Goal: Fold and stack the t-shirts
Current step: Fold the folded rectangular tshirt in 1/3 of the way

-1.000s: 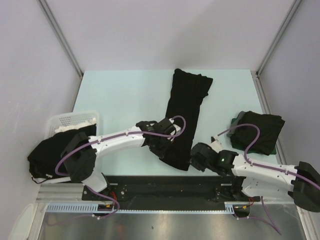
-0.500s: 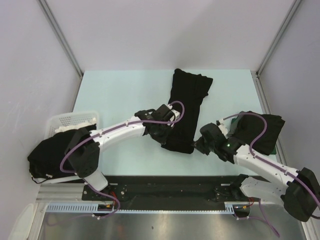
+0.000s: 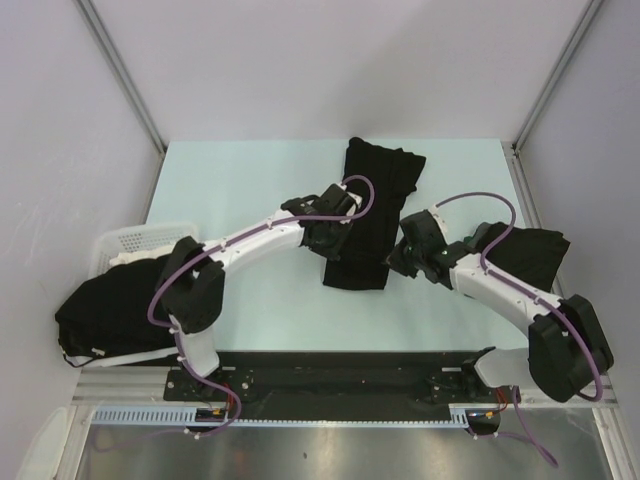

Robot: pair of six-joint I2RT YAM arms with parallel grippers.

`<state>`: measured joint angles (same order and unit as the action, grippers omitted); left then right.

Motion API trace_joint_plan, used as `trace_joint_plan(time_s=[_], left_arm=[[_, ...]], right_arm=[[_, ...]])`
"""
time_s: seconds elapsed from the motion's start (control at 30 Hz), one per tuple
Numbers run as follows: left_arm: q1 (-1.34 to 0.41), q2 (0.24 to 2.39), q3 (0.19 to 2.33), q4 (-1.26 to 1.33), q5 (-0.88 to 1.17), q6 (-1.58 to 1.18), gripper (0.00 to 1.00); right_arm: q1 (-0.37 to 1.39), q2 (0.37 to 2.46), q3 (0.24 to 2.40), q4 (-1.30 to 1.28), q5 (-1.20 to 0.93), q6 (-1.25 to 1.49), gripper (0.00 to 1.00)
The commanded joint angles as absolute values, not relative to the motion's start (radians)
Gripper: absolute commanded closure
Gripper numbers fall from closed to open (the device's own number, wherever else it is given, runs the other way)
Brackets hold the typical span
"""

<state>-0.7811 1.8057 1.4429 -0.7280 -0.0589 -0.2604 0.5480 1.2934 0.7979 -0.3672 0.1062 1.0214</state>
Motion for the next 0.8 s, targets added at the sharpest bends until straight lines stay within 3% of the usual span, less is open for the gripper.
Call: trace_joint_plan(time_s=[0.0, 0.77], left_arm=[[-0.765, 1.851, 1.532, -0.736, -0.150, -0.233, 1.00], [-0.706, 1.948, 1.756, -0.729, -0.233, -0.216, 1.00]], right_arm=[[0.512, 1.344, 0.873, -0.316, 0.109, 0.925, 1.00], [0.382, 1.519, 1.072, -0.325, 0.121, 0.713, 1.00]])
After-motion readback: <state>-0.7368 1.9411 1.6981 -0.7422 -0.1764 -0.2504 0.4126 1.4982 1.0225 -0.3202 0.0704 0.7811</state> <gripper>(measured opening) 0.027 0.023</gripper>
